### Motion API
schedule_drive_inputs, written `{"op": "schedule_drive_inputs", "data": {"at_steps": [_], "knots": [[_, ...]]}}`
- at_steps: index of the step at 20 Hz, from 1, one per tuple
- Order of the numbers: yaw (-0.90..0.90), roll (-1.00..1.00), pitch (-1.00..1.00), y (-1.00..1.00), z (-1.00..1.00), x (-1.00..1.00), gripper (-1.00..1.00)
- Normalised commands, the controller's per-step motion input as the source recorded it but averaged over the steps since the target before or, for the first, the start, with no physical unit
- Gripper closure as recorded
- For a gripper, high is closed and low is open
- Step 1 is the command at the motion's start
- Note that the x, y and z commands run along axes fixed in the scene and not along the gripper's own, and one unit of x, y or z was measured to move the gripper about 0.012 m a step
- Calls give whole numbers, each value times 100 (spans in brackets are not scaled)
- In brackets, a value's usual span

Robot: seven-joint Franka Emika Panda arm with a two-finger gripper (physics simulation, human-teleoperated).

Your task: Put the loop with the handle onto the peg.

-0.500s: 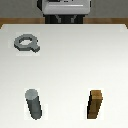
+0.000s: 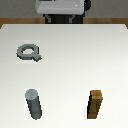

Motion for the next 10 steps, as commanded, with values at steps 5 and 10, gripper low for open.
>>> {"op": "schedule_drive_inputs", "data": {"at_steps": [5, 10], "knots": [[0, 0, 0, -60, 0, 0, -100], [-3, 0, 0, 0, 0, 0, -100]]}}
